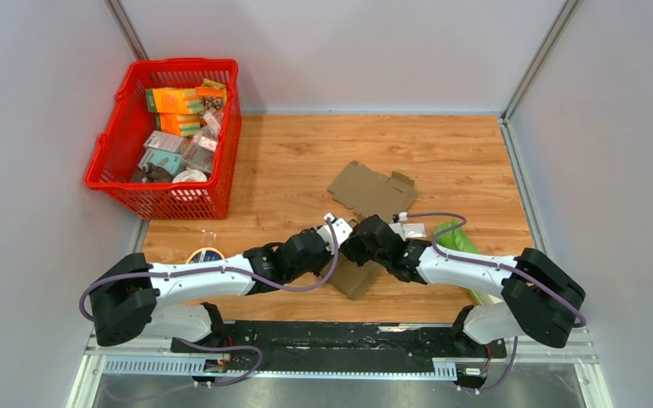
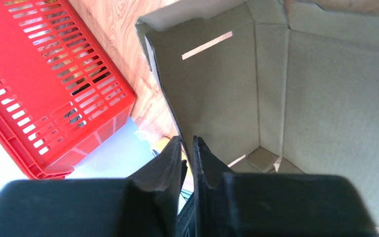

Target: Fold the paper box

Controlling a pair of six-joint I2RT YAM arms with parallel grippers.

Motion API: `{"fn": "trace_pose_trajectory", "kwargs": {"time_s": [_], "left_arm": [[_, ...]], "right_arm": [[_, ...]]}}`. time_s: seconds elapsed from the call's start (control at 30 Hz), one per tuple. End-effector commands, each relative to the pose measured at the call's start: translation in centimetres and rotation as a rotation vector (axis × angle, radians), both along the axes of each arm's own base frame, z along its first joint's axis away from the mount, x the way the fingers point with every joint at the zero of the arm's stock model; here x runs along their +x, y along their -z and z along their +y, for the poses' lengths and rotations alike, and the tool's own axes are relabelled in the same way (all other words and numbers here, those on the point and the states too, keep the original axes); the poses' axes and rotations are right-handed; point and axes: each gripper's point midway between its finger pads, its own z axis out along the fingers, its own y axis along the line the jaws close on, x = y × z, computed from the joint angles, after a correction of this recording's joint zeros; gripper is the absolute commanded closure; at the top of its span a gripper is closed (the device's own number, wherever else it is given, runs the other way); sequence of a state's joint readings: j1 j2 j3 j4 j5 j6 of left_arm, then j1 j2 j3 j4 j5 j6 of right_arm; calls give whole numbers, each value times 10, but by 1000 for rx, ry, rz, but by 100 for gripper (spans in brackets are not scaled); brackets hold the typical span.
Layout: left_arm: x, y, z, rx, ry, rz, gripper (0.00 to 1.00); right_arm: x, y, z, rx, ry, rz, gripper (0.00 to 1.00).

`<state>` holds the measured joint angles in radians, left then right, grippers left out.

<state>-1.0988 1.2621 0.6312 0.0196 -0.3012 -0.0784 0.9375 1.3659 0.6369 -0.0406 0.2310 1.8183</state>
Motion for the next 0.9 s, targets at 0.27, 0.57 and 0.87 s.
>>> {"fn": "trace_pose_trajectory", "kwargs": {"time_s": [0.27, 0.57, 0.87], "left_arm": [[21, -30, 0, -26, -46, -133, 90], [16, -36, -9, -29, 20, -130, 100], [17, -37, -11, -41, 19, -131, 100]], "right_arm": [[-18, 10, -54, -223, -237, -239, 13], [-60, -21, -35, -221, -710, -678, 1], [-71, -8, 0, -99, -862, -760, 100]]}}
